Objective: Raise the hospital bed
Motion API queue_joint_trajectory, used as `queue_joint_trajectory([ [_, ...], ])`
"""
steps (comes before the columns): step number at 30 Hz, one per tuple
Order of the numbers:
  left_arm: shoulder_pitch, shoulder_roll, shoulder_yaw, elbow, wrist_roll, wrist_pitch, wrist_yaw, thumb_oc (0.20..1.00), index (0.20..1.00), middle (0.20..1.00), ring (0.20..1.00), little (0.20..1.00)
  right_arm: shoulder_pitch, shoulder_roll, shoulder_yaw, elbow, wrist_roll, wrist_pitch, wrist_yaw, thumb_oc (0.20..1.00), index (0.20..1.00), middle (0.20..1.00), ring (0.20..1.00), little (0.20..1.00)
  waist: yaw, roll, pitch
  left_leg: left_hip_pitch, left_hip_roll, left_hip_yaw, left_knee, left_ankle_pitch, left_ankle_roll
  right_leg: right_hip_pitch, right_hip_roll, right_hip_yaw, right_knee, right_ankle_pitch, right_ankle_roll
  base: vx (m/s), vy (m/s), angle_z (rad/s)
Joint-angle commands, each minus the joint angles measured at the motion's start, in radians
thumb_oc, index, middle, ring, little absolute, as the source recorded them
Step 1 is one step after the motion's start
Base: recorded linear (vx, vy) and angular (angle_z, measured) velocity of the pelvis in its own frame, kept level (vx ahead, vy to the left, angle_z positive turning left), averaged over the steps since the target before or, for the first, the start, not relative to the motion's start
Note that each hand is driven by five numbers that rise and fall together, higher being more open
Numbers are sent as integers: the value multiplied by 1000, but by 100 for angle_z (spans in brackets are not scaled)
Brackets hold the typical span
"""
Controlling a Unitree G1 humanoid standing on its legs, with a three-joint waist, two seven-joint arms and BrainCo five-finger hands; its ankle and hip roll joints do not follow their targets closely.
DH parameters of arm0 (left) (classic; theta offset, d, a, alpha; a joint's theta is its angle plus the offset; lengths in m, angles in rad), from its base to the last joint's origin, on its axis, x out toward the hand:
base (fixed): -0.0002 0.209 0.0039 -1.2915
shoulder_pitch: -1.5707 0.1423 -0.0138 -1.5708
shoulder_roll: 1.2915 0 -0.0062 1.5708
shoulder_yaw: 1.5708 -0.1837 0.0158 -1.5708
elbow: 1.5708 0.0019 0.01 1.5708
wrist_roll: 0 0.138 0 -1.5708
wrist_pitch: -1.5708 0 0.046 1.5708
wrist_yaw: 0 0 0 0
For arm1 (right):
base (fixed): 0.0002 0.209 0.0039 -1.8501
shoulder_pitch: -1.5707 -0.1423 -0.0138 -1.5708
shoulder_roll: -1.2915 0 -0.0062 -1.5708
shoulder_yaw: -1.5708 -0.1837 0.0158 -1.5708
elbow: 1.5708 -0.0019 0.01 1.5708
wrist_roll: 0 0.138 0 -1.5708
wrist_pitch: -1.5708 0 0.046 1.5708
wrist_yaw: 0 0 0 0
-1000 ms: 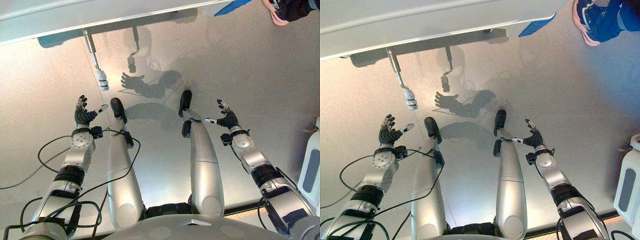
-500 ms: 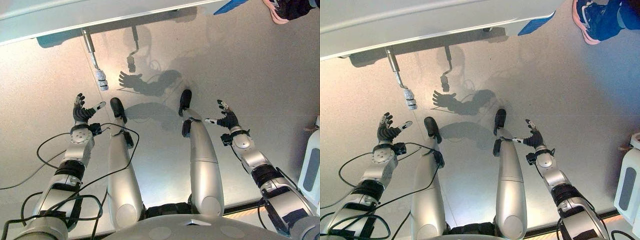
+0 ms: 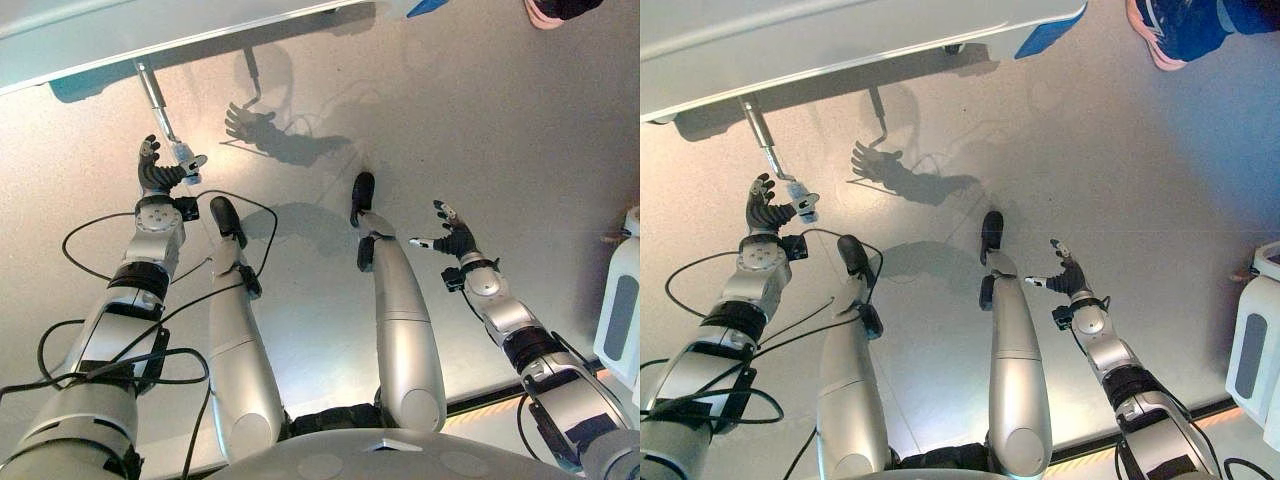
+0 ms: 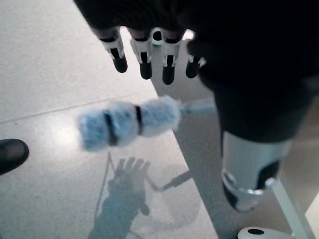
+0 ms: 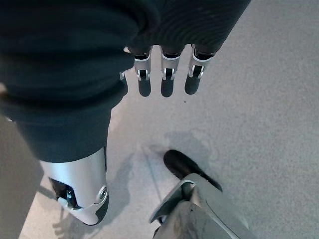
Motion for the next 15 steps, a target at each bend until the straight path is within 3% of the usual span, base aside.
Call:
queue_joint_trajectory([
  [1,-9,66,-7,34,32,1,18,1000,1000,1000,1000,1000,26,-37,24,-20,29,-22,4,1000,1000,1000,1000,1000,-3,-44,-16,-88,1,-24,28,75,35,-10,-19,46,-61,102,122,13,-11,-4],
  [15,-74,89,-56,79,70,18,6,1000,1000,1000,1000,1000,20,-38,46,-20,42,-32,16,1000,1000,1000,1000,1000,-9,-57,-16,-134,4,-36,58,65,41,-52,-14,47,-33,94,117,3,-3,-2],
])
